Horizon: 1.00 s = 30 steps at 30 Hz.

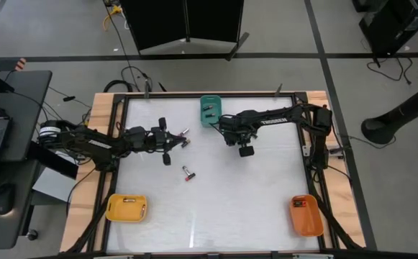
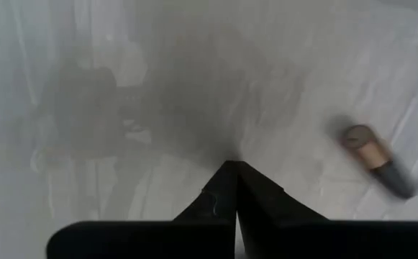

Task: Sort batteries
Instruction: Put the brown battery into the green bin

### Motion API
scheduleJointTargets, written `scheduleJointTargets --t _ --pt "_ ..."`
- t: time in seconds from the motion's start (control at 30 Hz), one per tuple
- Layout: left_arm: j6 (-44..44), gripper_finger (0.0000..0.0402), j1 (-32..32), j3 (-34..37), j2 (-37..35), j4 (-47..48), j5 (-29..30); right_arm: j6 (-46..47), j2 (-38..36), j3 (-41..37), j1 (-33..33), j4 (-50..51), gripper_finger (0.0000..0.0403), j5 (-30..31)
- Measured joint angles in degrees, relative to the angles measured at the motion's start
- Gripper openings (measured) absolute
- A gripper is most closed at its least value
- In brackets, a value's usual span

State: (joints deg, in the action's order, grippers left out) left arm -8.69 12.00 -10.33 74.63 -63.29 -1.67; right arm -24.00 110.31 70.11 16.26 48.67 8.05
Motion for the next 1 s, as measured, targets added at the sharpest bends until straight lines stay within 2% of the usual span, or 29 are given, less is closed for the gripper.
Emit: scheduleJointTargets --t 0.2,0.3,0.5,0.7,0.83,1.0 --pt "0.00 0.0012 -0.01 0.00 0.00 0.02 0.00 1.97 0.06 2.21 -0.49 1.13 0.0013 -0.09" --pt "0.02 0.0012 -0.01 0.00 0.00 0.01 0.00 3.46 0.06 4.29 0.23 1.05 0.0015 2.04" --pt "0.02 0.0012 -0.01 0.00 0.00 0.02 -0.02 0.08 0.06 8.46 4.66 0.52 0.0083 3.30" --pt "0.02 0.0012 -0.01 0.00 0.00 0.02 -0.02 -5.84 0.17 9.31 8.77 -3.19 0.0151 3.00" --pt "0.02 0.0012 -0.01 0.00 0.00 0.02 -0.02 -8.63 0.28 9.31 11.02 -6.34 0.0171 0.82" --pt "0.02 0.0012 -0.01 0.00 0.00 0.00 -0.02 -9.26 0.28 9.31 13.24 -9.95 0.0173 -4.78"
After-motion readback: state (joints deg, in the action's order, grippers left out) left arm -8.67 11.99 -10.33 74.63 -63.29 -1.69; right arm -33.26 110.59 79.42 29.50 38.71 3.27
